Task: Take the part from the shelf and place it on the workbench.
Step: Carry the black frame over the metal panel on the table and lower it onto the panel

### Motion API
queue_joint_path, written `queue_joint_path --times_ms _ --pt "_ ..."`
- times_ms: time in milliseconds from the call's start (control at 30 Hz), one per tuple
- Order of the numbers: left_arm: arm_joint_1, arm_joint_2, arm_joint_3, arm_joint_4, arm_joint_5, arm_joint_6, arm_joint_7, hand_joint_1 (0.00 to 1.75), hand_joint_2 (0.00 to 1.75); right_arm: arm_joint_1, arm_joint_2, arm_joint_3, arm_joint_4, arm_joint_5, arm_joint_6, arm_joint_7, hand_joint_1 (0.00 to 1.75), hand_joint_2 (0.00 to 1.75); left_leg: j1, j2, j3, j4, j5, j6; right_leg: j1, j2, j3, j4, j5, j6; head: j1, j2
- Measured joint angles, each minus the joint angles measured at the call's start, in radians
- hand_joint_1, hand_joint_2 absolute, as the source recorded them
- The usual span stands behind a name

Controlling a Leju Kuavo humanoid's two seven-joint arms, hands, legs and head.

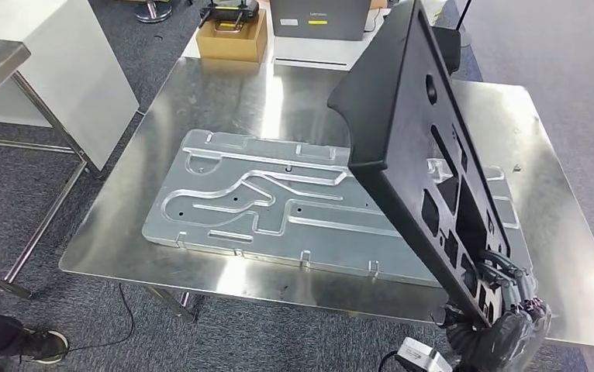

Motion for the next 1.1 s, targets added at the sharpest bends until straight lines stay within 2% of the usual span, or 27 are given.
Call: queue_joint_path --times_ms 33,67,100,133,200,233,267,333,400,433,467,533,567,600,633,667,700,733,767,800,900,933,1000,1067,1100 --pt "-0.001 0.000 0.000 0.000 0.000 0.001 0.000 0.00 1.75 -0.001 -0.002 0.000 0.002 0.000 0.000 0.000 1.75 1.75 0.000 0.000 0.003 0.000 -0.004 0.003 -0.001 0.000 -0.043 0.063 -0.018 0.003 0.000 0.000" --pt "-0.001 0.000 0.000 0.000 0.000 0.001 0.001 0.00 1.75 -0.001 -0.004 0.000 0.004 0.001 0.000 0.001 1.75 1.75 0.000 -0.001 0.007 0.000 -0.009 0.004 -0.001 0.000 -0.079 0.108 -0.020 0.005 0.000 0.000" --pt "0.000 0.000 0.000 0.000 0.000 0.001 0.001 0.00 1.75 -0.001 -0.006 0.000 0.006 0.001 0.000 0.001 1.75 1.75 0.000 -0.002 0.014 0.000 -0.015 0.004 -0.002 0.000 -0.101 0.121 -0.001 0.006 0.000 0.000" --pt "0.001 0.000 0.000 0.000 0.000 0.001 0.002 0.00 1.75 -0.001 -0.008 0.000 0.008 0.002 0.000 0.002 1.75 1.75 0.000 -0.003 0.024 0.000 -0.022 0.003 -0.002 0.000 -0.104 0.096 0.038 0.006 0.000 0.000" --pt "0.004 -0.001 0.000 0.000 0.000 -0.003 0.000 0.00 1.75 -0.001 -0.010 0.001 0.010 0.005 0.000 0.004 1.75 1.75 0.000 -0.004 0.043 0.000 -0.037 -0.002 -0.001 -0.001 -0.073 -0.021 0.133 0.001 0.000 0.000" --pt "0.003 -0.002 0.000 0.000 0.000 -0.007 -0.002 0.00 1.75 -0.001 -0.010 0.001 0.012 0.008 0.000 0.005 1.75 1.75 -0.001 -0.006 0.049 0.001 -0.043 -0.006 0.002 -0.001 -0.056 -0.073 0.160 -0.002 0.000 0.000" --pt "0.002 -0.003 0.000 0.000 0.000 -0.012 -0.005 0.00 1.75 -0.002 -0.011 0.003 0.013 0.010 0.000 0.007 1.75 1.75 -0.002 -0.006 0.051 0.002 -0.047 -0.011 0.005 -0.001 -0.045 -0.106 0.169 -0.007 0.000 0.000" --pt "-0.001 -0.003 -0.001 0.000 0.000 -0.018 -0.010 0.00 1.75 -0.003 -0.013 0.008 0.016 0.013 0.000 0.014 1.75 1.75 -0.003 -0.006 0.050 -0.001 -0.049 -0.022 0.010 0.001 -0.039 -0.128 0.161 -0.015 0.000 0.000" --pt "-0.002 -0.003 -0.001 0.000 0.000 -0.020 -0.012 0.00 1.75 -0.004 -0.014 0.012 0.019 0.013 0.000 0.020 1.75 1.75 -0.003 -0.004 0.049 0.002 -0.057 -0.034 0.004 0.002 -0.032 -0.141 0.161 -0.024 -0.001 0.000" --pt "-0.003 -0.003 -0.001 0.000 -0.001 -0.020 -0.013 0.00 1.75 -0.004 -0.015 0.013 0.020 0.013 0.000 0.021 1.75 1.75 -0.003 -0.003 0.042 0.021 -0.070 -0.039 0.001 0.001 -0.026 -0.147 0.162 -0.030 -0.002 0.000" --pt "-0.003 -0.003 -0.001 0.000 -0.001 -0.021 -0.014 0.00 1.75 -0.005 -0.015 0.015 0.020 0.013 0.000 0.022 1.75 1.75 -0.002 -0.003 0.023 0.061 -0.091 -0.044 -0.001 -0.001 -0.021 -0.153 0.162 -0.035 -0.002 0.000" --pt "-0.002 -0.003 -0.001 0.000 -0.001 -0.021 -0.014 0.00 1.75 -0.006 -0.016 0.020 0.023 0.013 0.000 0.022 1.74 1.75 0.002 -0.002 -0.043 0.188 -0.143 -0.050 0.000 -0.005 -0.015 -0.156 0.158 -0.042 -0.003 0.000" --pt "0.000 -0.003 -0.001 0.000 -0.001 -0.022 -0.014 0.00 1.75 -0.006 -0.016 0.022 0.025 0.013 0.000 0.022 1.73 1.75 0.005 -0.002 -0.076 0.244 -0.158 -0.053 0.001 -0.006 -0.014 -0.155 0.156 -0.044 -0.003 0.000" --pt "0.001 -0.003 -0.001 0.000 -0.001 -0.022 -0.015 0.00 1.75 -0.006 -0.016 0.023 0.027 0.013 0.000 0.022 1.71 1.75 0.007 -0.002 -0.095 0.270 -0.155 -0.055 0.001 -0.006 -0.011 -0.155 0.154 -0.044 -0.003 0.000" --pt "0.002 -0.003 -0.001 0.000 0.000 -0.023 -0.015 0.00 1.75 -0.006 -0.017 0.024 0.029 0.014 0.000 0.023 1.71 1.75 0.009 -0.002 -0.095 0.256 -0.132 -0.057 0.001 -0.006 -0.008 -0.155 0.152 -0.044 -0.003 0.000" --pt "0.003 -0.002 -0.001 0.000 0.000 -0.023 -0.015 0.00 1.75 -0.007 -0.017 0.025 0.031 0.018 0.000 0.026 1.71 1.75 0.011 -0.002 -0.075 0.206 -0.094 -0.057 0.001 -0.005 -0.004 -0.155 0.149 -0.042 -0.003 0.000" --pt "0.003 -0.002 -0.001 0.000 0.001 -0.021 -0.015 0.00 1.31 -0.008 -0.017 0.026 0.033 0.026 0.000 0.032 1.71 1.75 0.013 -0.001 -0.047 0.138 -0.055 -0.056 0.001 -0.004 0.000 -0.154 0.146 -0.039 -0.003 0.000" --pt "0.002 -0.002 0.000 0.000 0.002 -0.018 -0.014 0.00 0.87 -0.012 -0.017 0.027 0.037 0.042 0.000 0.039 1.71 1.75 0.013 -0.001 -0.019 0.073 -0.028 -0.055 0.002 -0.003 0.003 -0.152 0.142 -0.035 -0.003 0.000" --pt "0.000 -0.002 0.000 0.000 0.001 -0.013 -0.011 0.00 0.44 -0.017 -0.018 0.028 0.041 0.067 0.000 0.046 1.71 1.75 0.012 -0.001 0.001 0.029 -0.014 -0.051 0.004 -0.002 0.003 -0.151 0.140 -0.030 -0.002 0.000" --pt "-0.001 -0.002 0.000 0.000 0.000 -0.009 -0.006 0.00 0.00 -0.024 -0.018 0.028 0.045 0.103 0.000 0.052 1.71 1.75 0.010 -0.002 0.010 0.008 -0.013 -0.047 0.005 -0.002 0.003 -0.150 0.139 -0.025 -0.002 0.000" --pt "-0.003 -0.002 -0.002 0.000 -0.012 0.001 0.018 0.00 0.00 -0.056 -0.017 0.026 0.059 0.266 0.000 0.058 1.71 1.75 0.008 -0.002 0.016 -0.006 -0.012 -0.029 0.003 -0.001 0.002 -0.150 0.138 -0.010 -0.002 0.000" --pt "-0.005 -0.002 -0.004 0.000 -0.019 0.003 0.025 0.00 0.00 -0.070 -0.016 0.022 0.063 0.330 0.000 0.060 1.71 1.75 0.010 -0.002 0.019 -0.012 -0.009 -0.022 0.001 -0.002 -0.002 -0.138 0.129 -0.006 -0.001 0.000" --pt "-0.011 -0.003 -0.013 0.000 -0.034 0.003 0.039 0.00 0.00 -0.106 -0.016 0.014 0.073 0.465 0.000 0.079 1.71 1.75 0.012 0.000 0.026 -0.022 -0.005 -0.010 -0.001 -0.002 -0.040 -0.055 0.085 0.001 -0.001 0.000" --pt "-0.016 -0.005 -0.024 0.000 -0.047 0.002 0.051 0.00 0.00 -0.145 -0.016 0.011 0.090 0.594 0.000 0.132 1.71 1.75 0.011 0.001 0.027 -0.022 -0.006 -0.005 -0.001 -0.002 -0.108 0.072 0.034 0.006 -0.001 0.000" --pt "-0.018 -0.005 -0.028 0.000 -0.052 0.002 0.056 0.00 0.00 -0.165 -0.019 0.010 0.101 0.650 0.000 0.170 1.71 1.75 0.010 0.000 0.027 -0.021 -0.006 -0.004 -0.002 -0.003 -0.132 0.113 0.028 0.007 -0.001 0.000"
